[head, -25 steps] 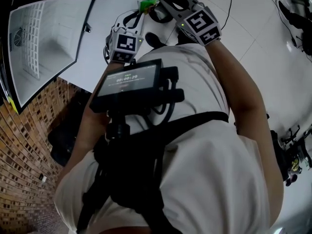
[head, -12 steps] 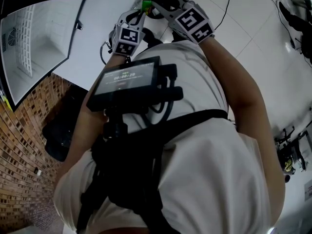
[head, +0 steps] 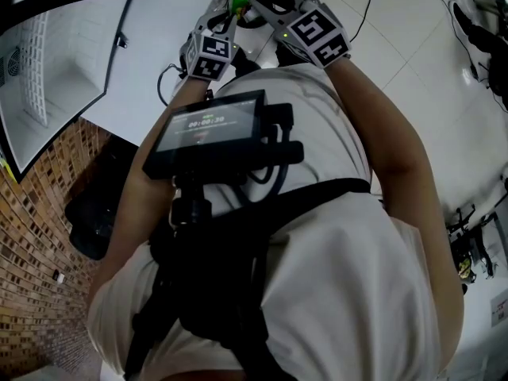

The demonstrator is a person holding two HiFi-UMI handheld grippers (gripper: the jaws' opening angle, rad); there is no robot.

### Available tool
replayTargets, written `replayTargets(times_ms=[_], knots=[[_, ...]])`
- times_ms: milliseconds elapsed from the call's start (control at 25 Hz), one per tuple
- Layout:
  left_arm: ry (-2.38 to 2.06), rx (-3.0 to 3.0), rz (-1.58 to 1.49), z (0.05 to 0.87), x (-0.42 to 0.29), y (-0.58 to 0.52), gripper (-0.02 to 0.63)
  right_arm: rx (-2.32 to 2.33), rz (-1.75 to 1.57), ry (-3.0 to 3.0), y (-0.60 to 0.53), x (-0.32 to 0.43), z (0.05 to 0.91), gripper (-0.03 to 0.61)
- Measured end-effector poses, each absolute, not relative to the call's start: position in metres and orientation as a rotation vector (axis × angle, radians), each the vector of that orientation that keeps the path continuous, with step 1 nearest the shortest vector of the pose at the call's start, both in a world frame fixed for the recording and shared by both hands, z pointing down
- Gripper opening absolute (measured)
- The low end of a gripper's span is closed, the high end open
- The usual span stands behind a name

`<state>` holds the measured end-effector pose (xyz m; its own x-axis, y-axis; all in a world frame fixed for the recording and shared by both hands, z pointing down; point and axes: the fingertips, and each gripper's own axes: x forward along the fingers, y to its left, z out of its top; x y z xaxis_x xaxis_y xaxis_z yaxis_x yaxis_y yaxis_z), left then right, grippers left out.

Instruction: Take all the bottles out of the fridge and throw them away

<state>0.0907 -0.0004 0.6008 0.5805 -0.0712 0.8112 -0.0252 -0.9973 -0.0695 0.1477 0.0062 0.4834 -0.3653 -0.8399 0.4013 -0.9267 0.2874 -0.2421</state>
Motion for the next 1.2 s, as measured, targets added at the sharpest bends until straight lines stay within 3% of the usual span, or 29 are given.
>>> replayTargets(times_ms=[280,600,1200], knots=[[0.1,-2.717,-1.441,0.6003,0.0917,-0.0043,0.044,1.653,0.661,-2.348,0.0068,0.1488,0.4841,0.003],[0.057,-2.715,-1.456,0.6048,0.0903,-0.0023,0.112,1.679,0.67,-2.336,0.0087,0.1512,0.4863,0.003],[0.077,-2.732,-1.41,0.5975,0.0894,-0.0045,0.112,1.697,0.664,-2.333,0.007,0.1552,0.4855,0.003]])
